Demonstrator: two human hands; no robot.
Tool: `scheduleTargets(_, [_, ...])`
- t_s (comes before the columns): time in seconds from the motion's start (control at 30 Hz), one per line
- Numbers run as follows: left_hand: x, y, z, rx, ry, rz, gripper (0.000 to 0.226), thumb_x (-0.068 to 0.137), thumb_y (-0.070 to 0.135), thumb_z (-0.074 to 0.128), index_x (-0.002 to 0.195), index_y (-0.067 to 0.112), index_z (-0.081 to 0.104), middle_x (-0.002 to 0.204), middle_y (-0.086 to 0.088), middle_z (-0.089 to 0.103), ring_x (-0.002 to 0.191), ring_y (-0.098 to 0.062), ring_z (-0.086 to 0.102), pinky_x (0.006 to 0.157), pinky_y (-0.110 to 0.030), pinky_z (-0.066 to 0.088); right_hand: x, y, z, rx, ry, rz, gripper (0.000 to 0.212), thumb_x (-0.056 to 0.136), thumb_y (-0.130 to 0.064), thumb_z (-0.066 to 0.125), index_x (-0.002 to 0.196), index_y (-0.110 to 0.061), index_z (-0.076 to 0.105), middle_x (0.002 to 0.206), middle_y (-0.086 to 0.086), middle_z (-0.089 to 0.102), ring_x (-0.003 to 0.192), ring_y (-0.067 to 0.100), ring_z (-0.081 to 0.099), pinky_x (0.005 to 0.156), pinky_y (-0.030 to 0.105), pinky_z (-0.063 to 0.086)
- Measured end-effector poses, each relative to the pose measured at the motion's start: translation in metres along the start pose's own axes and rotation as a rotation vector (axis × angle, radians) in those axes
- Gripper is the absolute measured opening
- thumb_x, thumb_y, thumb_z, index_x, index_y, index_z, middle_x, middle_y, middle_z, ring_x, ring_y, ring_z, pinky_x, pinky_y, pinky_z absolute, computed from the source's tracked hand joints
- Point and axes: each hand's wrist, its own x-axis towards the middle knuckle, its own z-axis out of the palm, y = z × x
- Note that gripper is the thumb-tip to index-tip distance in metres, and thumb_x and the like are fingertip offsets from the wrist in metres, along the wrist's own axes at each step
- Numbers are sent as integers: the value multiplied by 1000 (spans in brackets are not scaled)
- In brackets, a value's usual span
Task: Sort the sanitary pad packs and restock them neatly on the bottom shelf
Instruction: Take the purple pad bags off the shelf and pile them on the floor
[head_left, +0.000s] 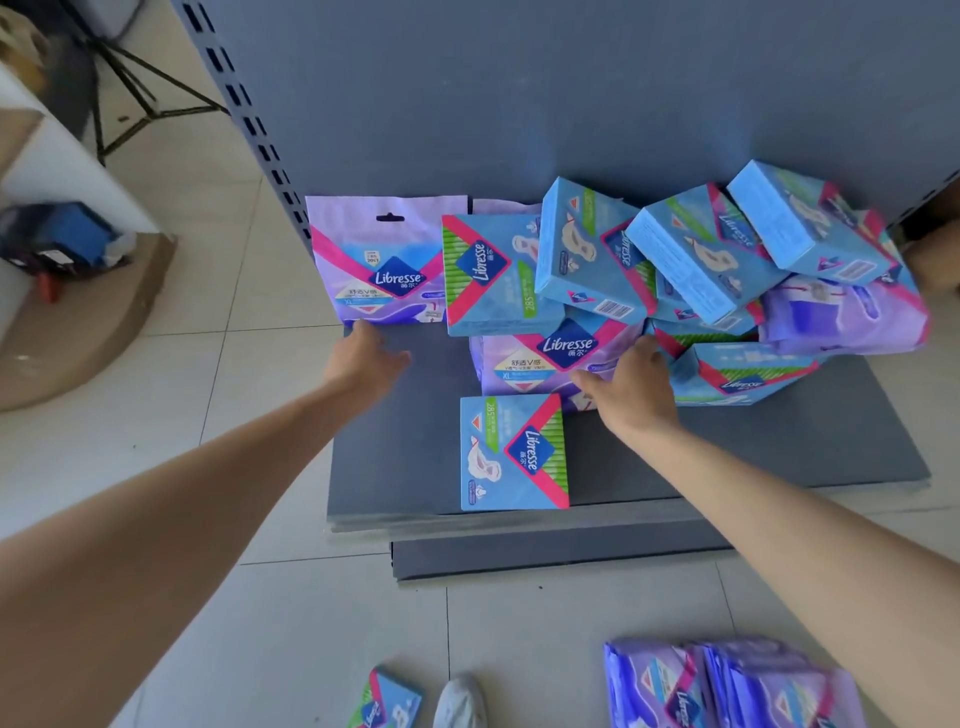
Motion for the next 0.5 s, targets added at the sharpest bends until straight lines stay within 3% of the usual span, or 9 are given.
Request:
scheduleTargets(0.1, [14, 3, -4, -43, 72, -55, 60, 81, 27, 70, 126, 6, 36, 120, -13, 55, 104, -35, 59, 84, -42, 52, 6, -4, 9, 113, 70, 43, 77, 80, -31, 75, 133, 4, 31, 135, 22, 43, 123, 36, 46, 94, 38, 41])
scheduleTargets(0.23, [27, 10, -7, -142, 247, -133, 77, 75, 23, 78, 130, 1, 29, 135, -17, 36, 119, -36, 48, 91, -45, 47, 15, 0, 18, 69, 158, 41, 85, 70, -42, 80, 126, 6, 38, 131, 22, 45, 123, 36, 44, 99, 40, 38])
scheduleTargets(0.33, [38, 8, -10, -251, 320, -62, 100, 67, 20, 84, 143, 8, 19, 142, -11, 31, 127, -29, 44, 97, -44, 45, 22, 5, 17, 80, 150, 62, 85, 63, -50, 82, 122, 1, 47, 128, 19, 49, 122, 35, 45, 99, 42, 40])
scheduleTargets(0.4, [42, 5, -13, -308, 337, 36, 102, 64, 18, 84, 143, 14, 20, 140, -5, 39, 126, -25, 46, 98, -44, 47, 24, 7, 16, 111, 160, 68, 83, 60, -50, 84, 119, -2, 51, 125, 17, 51, 120, 33, 47, 98, 42, 42])
scheduleTargets(0.5, [39, 7, -15, -281, 344, 76, 83, 67, 18, 82, 132, 12, 31, 129, -5, 52, 115, -26, 54, 89, -38, 49, 21, 5, 13, 152, 195, 65, 84, 57, -46, 86, 119, -3, 50, 122, 15, 53, 117, 32, 49, 95, 40, 43])
